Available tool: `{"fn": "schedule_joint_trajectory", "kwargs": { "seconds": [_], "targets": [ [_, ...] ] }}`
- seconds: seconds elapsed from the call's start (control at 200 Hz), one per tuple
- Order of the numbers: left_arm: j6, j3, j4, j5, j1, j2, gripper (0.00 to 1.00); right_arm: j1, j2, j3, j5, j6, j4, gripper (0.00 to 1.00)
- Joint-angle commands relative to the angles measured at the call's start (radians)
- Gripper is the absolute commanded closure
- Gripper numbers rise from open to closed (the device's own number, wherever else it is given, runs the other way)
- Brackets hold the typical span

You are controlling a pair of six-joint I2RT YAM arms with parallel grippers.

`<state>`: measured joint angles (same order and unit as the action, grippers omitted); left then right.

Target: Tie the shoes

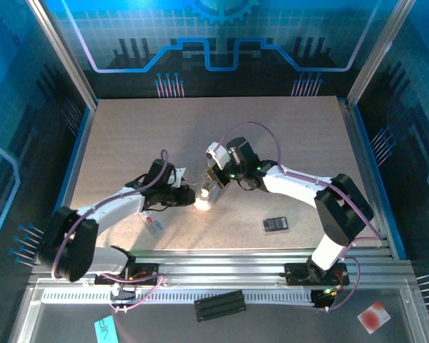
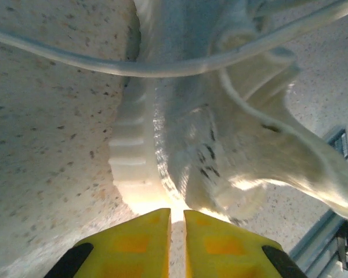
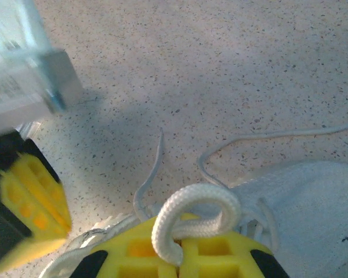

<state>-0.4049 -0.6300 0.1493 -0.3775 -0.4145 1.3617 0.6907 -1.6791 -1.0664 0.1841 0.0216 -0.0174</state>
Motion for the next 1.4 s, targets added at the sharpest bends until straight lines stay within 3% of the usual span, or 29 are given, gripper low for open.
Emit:
{"fn": "schedule_joint_trajectory", "kwargs": {
  "seconds": [0.0,0.13,0.27,0.42,0.55,0.781,0.926,1.076,1.291,1.391],
  "targets": [
    [-0.076,0.007,-0.169,0.042,-0.081,0.063,0.87,-0.007,0.047,-0.06,0.002,-0.004,0.055,1.0],
    [-0.104,-0.041,-0.237,0.079,-0.188,0.121,0.86,-0.007,0.054,-0.091,0.0,-0.028,0.123,1.0],
    [-0.098,-0.084,-0.232,0.068,-0.231,0.145,0.86,-0.007,0.051,-0.114,-0.022,-0.057,0.187,1.0],
    [0.007,-0.112,-0.046,0.06,-0.225,0.06,0.76,-0.012,0.025,-0.132,-0.046,-0.068,0.235,1.0],
    [0.083,-0.13,0.147,-0.007,-0.134,-0.028,0.68,-0.012,-0.01,-0.15,-0.011,-0.07,0.24,1.0],
    [0.157,-0.161,0.256,-0.001,0.108,-0.115,0.71,-0.01,-0.058,-0.2,0.013,-0.055,0.249,1.0],
    [0.213,-0.409,0.375,0.068,0.189,0.105,0.71,-0.009,-0.067,-0.22,0.01,-0.056,0.278,1.0],
    [0.206,-0.698,0.515,0.117,0.188,0.406,0.7,-0.003,-0.057,-0.217,-0.019,-0.055,0.302,1.0],
    [0.176,-0.748,0.443,0.038,0.181,0.537,0.67,-0.003,-0.048,-0.21,-0.04,-0.044,0.328,1.0],
    [0.321,-0.762,0.467,-0.004,0.182,0.544,0.64,-0.003,-0.042,-0.186,-0.013,-0.048,0.304,1.0]
  ]
}}
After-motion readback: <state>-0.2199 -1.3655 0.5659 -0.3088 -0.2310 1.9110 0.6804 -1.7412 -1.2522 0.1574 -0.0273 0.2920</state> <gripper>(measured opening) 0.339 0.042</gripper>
